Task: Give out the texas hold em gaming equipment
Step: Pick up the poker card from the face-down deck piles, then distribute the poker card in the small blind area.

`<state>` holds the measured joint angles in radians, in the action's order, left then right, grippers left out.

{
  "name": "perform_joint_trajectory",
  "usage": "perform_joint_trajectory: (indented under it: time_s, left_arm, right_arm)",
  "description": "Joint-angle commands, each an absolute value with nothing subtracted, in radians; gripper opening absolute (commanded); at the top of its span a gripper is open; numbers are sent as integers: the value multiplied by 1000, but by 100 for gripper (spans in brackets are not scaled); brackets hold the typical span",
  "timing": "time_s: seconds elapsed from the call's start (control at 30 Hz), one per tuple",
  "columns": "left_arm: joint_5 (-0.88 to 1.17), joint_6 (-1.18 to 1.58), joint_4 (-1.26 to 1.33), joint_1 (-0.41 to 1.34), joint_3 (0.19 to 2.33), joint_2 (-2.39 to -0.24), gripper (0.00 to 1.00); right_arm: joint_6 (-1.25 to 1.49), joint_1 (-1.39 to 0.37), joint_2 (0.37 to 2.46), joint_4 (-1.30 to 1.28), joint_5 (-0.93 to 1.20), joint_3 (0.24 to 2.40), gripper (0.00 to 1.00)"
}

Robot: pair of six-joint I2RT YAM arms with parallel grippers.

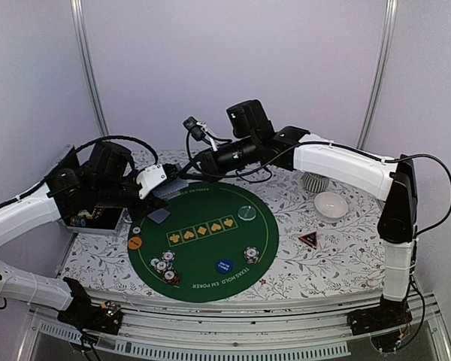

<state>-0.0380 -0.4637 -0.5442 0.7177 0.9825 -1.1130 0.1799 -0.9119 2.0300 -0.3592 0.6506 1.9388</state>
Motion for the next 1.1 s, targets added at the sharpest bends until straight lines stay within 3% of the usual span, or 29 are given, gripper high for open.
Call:
perform_joint_trajectory:
  time_s: [0.0,0.47,0.77,1.07]
  left_arm:
    - [-26,-472,-526,718,976,-1101,40]
    - [-32,-471,-526,718,970,-1095,40]
    - [-29,-471,-523,718,966,-1088,40]
    - [-16,-474,-511,719,963,-1089,40]
  right_arm:
    - [173,-886,1955,-344,661,1922,1]
    - [213,-812,1846,-318,604,1796,1]
    - [355,-629,1603,-345,447,1432,1]
    - [582,-608,1526,-340,220,1066,1]
